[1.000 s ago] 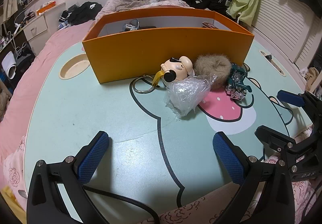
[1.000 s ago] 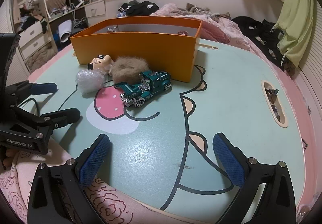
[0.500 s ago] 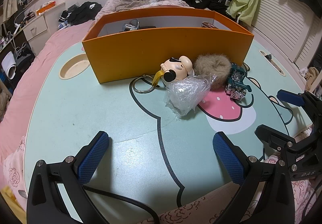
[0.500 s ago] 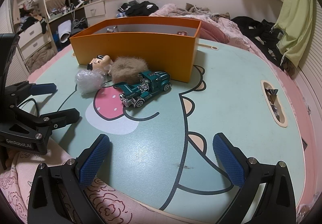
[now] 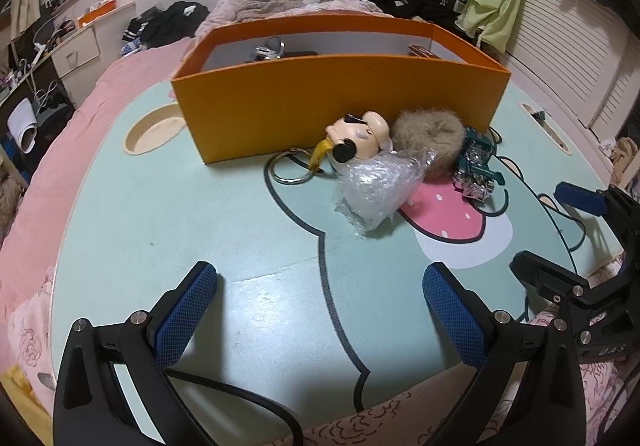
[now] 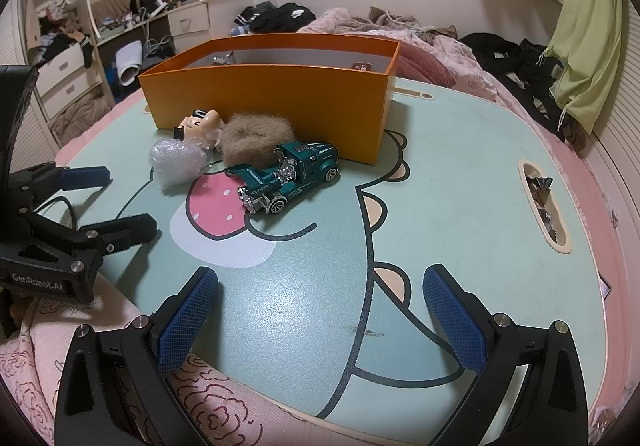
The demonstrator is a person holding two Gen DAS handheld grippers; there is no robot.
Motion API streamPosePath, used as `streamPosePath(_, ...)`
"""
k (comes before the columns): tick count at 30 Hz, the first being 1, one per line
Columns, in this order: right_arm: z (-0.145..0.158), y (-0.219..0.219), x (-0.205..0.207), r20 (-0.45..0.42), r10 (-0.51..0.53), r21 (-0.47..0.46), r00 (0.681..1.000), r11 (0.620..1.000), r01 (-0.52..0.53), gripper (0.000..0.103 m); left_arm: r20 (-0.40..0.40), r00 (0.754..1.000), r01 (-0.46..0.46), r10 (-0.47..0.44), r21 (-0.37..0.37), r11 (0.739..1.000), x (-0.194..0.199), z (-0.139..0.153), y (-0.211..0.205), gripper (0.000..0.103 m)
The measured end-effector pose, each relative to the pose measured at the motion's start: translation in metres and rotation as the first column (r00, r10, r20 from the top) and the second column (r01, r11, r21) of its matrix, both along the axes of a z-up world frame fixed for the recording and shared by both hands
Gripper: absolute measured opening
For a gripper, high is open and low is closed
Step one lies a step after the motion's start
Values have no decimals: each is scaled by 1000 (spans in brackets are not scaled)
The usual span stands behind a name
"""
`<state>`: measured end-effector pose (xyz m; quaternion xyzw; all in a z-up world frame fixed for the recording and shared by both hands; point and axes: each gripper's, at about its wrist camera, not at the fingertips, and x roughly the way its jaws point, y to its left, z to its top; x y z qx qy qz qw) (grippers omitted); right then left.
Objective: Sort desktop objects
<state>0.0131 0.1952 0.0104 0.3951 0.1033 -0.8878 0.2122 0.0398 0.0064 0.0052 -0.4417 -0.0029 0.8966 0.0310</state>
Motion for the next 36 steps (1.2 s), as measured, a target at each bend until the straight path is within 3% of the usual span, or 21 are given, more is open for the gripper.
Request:
streamPosePath(4,0,0,0,0,0,0,1000,1000,0,103,-76,997,30,-26,51,998,5,14,-1,101)
streamPosePath(9,-1,1,0,0,0,-1,1000,1000,0,103,-96,993,77,-71,58,995,-12,25,6,83)
streamPosePath(12,0,0,0,0,0,0,1000,1000,0,103,-70,993,95,-91,54,994,-33,20,12,61)
streamPosePath(14,-1,0,0,0,0,-1,1000,1000,0,103,-23,994,106,-105,65,992,-44,13,16,35)
streamPosePath(21,0,0,0,0,-1,-1,1000,1000,1,103,-91,992,89,-83,60,994,-9,24,11,35)
streamPosePath(26,0,0,0,0,-1,-1,1000,1000,1,103,-38,995,95,-94,35,995,7,9,11,36)
streamPosePath(27,0,0,0,-1,-1,0,1000,1000,1,103,-62,994,92,-91,25,995,10,6,12,37)
streamPosePath(28,0,1,0,0,-1,-1,1000,1000,1,103,-64,994,93,-92,20,995,11,6,12,42)
streamPosePath(30,0,0,0,0,-1,-1,1000,1000,1,103,-45,995,92,-92,1,996,7,3,14,71)
streamPosePath(31,0,0,0,0,-1,0,1000,1000,1,103,-24,995,99,-99,3,995,4,0,15,93)
streamPosePath(32,0,1,0,-1,-1,-1,1000,1000,1,103,-15,994,110,-110,6,994,3,-1,17,98)
streamPosePath(36,0,1,0,-1,-3,-1,1000,1000,3,103,-11,993,115,-115,4,993,5,-2,18,102)
